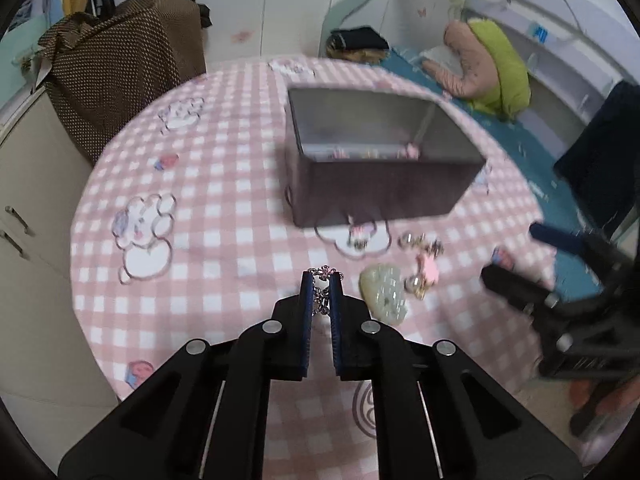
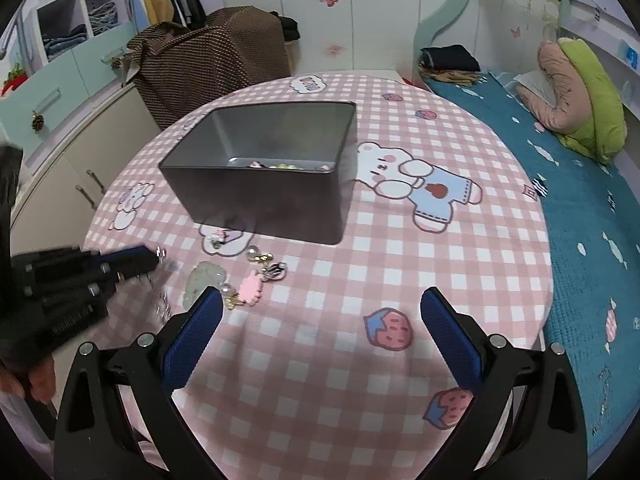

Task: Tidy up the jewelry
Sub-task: 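Grasp the silver chain necklace with the left gripper and lift it, then grasp the jade pendant with the right gripper while the left gripper holds the chain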

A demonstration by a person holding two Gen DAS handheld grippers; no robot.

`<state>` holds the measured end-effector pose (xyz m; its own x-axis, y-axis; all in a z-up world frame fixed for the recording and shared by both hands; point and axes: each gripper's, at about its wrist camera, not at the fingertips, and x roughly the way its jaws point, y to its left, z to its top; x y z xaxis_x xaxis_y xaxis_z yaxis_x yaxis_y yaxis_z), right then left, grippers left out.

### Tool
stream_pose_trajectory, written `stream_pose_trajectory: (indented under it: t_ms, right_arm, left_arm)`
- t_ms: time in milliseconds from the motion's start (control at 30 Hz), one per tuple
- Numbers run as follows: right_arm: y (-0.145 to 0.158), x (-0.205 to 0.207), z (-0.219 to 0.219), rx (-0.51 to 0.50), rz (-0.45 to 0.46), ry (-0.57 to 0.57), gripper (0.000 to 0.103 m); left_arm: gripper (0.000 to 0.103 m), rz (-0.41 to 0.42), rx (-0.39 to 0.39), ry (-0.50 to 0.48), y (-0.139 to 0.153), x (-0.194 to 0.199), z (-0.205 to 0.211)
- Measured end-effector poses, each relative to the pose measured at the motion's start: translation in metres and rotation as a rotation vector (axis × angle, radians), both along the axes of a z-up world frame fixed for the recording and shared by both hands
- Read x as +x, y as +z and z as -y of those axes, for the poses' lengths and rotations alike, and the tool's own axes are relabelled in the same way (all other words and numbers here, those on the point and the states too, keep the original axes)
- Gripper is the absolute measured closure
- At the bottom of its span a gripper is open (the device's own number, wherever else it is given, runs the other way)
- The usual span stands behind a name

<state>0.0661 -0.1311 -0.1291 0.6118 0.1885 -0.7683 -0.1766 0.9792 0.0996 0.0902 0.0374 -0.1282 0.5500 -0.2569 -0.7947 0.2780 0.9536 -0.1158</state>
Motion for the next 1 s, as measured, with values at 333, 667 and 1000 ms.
stream_pose_trajectory:
  t_ms: [333,667,1000]
  right_arm:
    - [0.008,-0.005,-0.035,0.023,0.058,0.154,0.027]
    - [-0.011,0.016,-0.079,0.016,-0.024,0.269,0.048]
    - [-0.022,0.021,-0.091,-0.073,-0.081,0.275,0.067]
  left_arm:
    - [0.095,0.087,-0.058,0.038,0.038,-0.002,-0.018]
    - [0.095,0.060,-0.120,0.031,0.025,-0.005,-0.036]
    - [0.095,0.049,-0.143,0.020,0.013,-0.003,-0.046]
